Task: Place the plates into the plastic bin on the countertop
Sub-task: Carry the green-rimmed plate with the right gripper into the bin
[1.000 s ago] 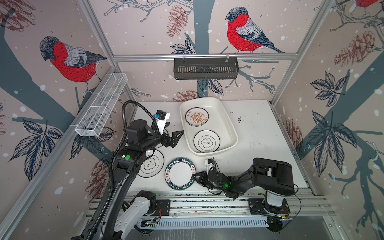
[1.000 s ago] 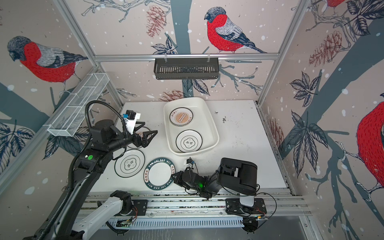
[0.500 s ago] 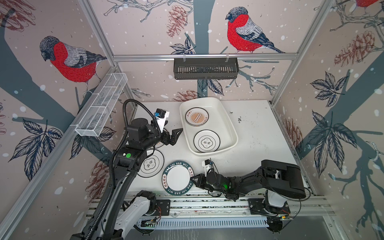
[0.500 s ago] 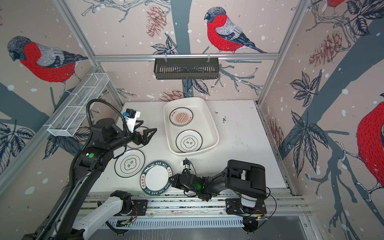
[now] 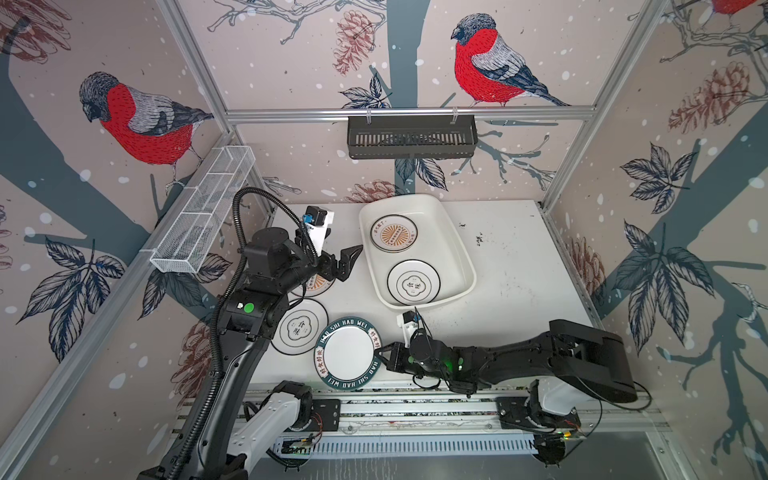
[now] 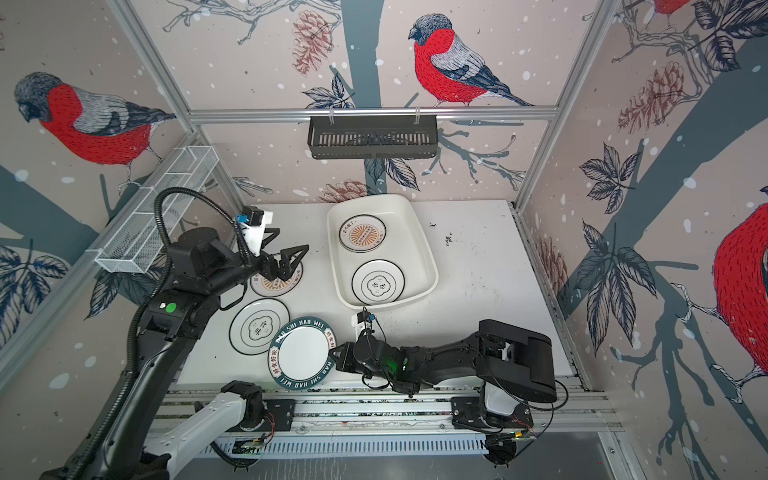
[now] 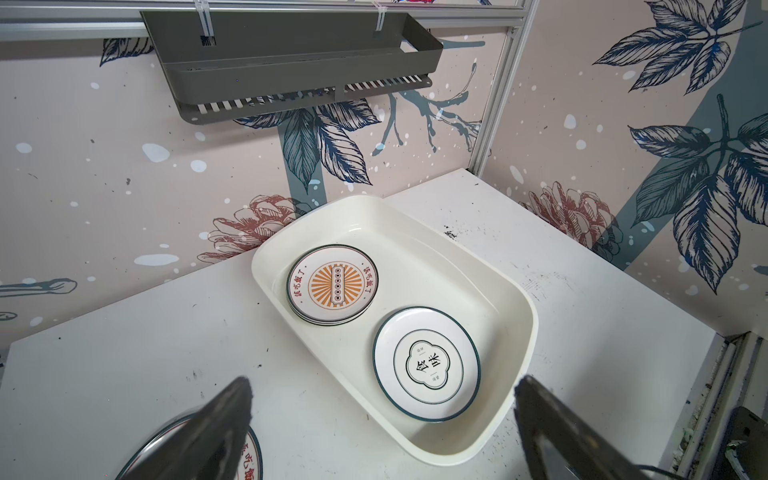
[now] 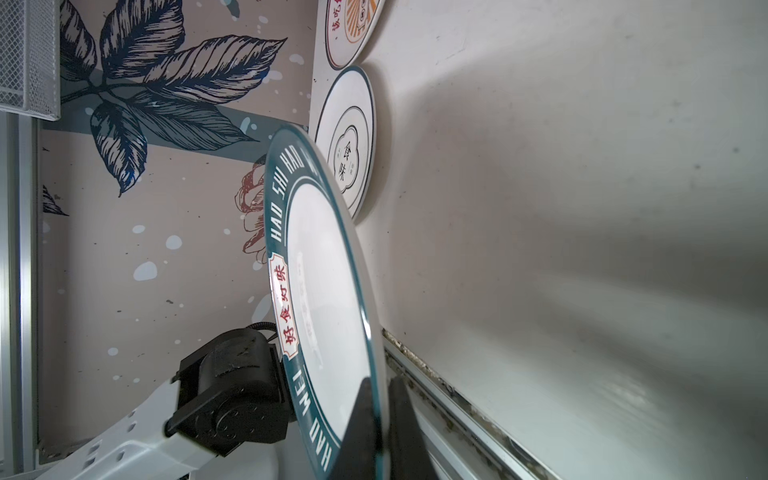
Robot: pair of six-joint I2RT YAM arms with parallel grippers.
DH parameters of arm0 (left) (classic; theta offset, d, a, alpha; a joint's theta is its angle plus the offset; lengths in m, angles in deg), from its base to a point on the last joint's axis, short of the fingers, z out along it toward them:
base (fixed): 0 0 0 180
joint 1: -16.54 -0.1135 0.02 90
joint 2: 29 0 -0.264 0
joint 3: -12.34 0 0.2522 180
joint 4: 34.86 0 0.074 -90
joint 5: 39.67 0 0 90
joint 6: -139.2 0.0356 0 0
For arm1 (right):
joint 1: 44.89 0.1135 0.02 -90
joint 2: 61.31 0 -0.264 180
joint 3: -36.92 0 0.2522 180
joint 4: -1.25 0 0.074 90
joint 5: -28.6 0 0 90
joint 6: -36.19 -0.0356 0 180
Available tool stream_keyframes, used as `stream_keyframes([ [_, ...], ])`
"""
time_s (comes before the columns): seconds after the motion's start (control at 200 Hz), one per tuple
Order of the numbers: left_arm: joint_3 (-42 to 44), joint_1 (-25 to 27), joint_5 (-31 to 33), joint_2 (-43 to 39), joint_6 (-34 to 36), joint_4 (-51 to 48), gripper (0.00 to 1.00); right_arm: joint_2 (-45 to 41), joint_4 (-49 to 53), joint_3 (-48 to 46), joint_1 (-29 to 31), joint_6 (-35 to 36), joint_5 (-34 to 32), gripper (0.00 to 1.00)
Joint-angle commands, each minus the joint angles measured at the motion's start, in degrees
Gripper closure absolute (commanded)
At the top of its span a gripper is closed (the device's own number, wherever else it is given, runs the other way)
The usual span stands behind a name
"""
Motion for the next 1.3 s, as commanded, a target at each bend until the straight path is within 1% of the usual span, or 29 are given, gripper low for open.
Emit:
stream_keyframes([
  [0.0,-1.02,-0.03,0.06,-0.02,-0.30,-0.94,0.03,-2.02,1.39,0.48,-1.21,1.93,1.90,0.98],
  [0.1,-1.36,0.01,0.19,-0.52,-0.26,-1.38,0.03,-4.35,3.68,1.32,-2.89,3.39,3.47,0.98],
  [0.245,-1.57,0.01,0.46,-0.83,-0.11,-2.11,0.03,-8.66,10.89,4.27,-6.55,6.62,5.84,0.97],
  [0.35,-1.59,0.01,1.22,-0.92,1.05,-2.86,0.03,-11.54,17.40,7.24,-11.47,10.32,8.85,0.97],
  [0.495,-1.79,0.00,3.28,-1.65,1.10,-3.66,0.03,-14.48,22.39,9.42,-18.57,14.55,12.62,0.96],
  [0.665,-1.83,0.00,0.21,-1.78,0.00,-3.80,0.03,-17.11,25.79,10.50,-28.25,19.03,17.68,0.95],
  [0.761,-0.87,0.01,-0.26,-1.67,-0.62,-3.28,0.03,-17.70,27.34,11.19,-34.47,22.05,21.18,0.95],
  [0.881,0.72,-0.03,-1.96,-1.77,0.45,-3.48,0.03,-16.78,28.31,12.89,-41.86,25.90,26.12,0.95],
  [1.006,2.27,0.01,-6.48,-2.75,2.58,-4.30,0.03,-13.69,31.90,16.25,-48.02,31.35,29.97,0.95],
  [1.106,3.79,0.00,-7.93,-3.50,2.76,-3.89,0.03,-10.31,34.03,18.38,-51.77,35.25,32.84,0.95],
  [1.296,4.79,0.01,-7.24,-3.86,2.27,-3.44,0.03,-6.14,35.19,20.73,-56.32,40.75,37.23,0.96],
])
